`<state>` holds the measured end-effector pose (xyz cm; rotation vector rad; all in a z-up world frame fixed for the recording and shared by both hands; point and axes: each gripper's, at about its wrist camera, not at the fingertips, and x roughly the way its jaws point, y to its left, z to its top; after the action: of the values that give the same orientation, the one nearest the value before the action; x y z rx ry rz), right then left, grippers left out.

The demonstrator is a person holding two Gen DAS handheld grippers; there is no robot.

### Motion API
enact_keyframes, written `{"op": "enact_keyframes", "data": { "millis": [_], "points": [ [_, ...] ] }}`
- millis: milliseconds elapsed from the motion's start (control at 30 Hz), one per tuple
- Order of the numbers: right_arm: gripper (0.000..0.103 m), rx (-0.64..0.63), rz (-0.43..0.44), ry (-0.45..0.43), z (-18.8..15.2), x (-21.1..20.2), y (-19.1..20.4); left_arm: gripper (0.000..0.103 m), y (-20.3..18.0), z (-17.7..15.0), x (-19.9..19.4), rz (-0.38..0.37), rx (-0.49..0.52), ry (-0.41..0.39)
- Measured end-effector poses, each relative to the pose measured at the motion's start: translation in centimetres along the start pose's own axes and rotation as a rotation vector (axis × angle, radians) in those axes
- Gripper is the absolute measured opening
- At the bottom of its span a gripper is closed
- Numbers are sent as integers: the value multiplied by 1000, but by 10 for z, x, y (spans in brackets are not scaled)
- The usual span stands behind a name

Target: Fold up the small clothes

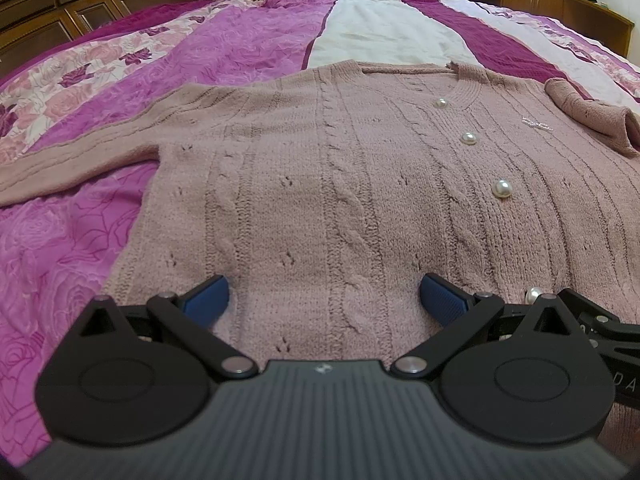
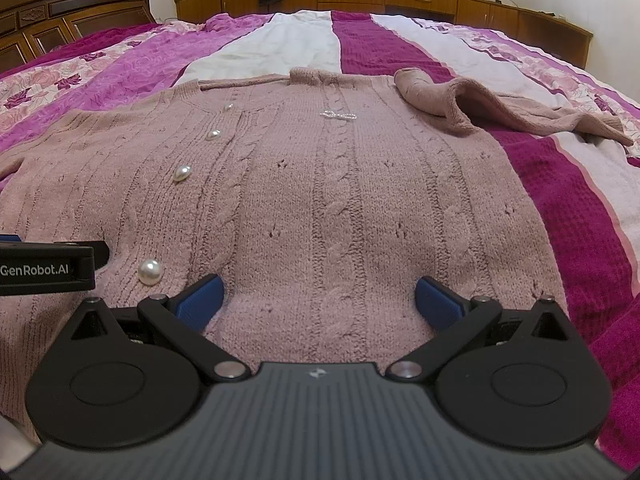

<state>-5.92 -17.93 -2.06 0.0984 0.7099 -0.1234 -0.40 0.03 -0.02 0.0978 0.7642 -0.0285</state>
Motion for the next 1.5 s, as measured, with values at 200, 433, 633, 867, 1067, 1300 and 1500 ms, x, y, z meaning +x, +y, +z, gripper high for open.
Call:
{"op": "enact_keyframes", "data": {
  "millis": [200,433,633,867,1067,1300,1500],
  "points": [
    [103,-1,-1,-1,0,0,0,103,0,0,0,0,0,-1],
    [103,-1,-1,-2,-1,-1,1,103,0,-1,0,1,0,-2],
    [103,-1,-1,-3,-1,-1,1,103,-1,-1,0,1,0,-2],
    [103,2,1,-2,-2,0,2,103,-1,-1,0,1,0,-2],
    [103,14,9,6,2,-2,-2,103,-1,-1,0,2,1,-3],
    [103,33,41,39,13,-2,-10,103,4,7,-3,-5,-2,19],
    [103,54,127,37,32,-15,-30,103,6,15,-8,-23,1,43]
  ]
}}
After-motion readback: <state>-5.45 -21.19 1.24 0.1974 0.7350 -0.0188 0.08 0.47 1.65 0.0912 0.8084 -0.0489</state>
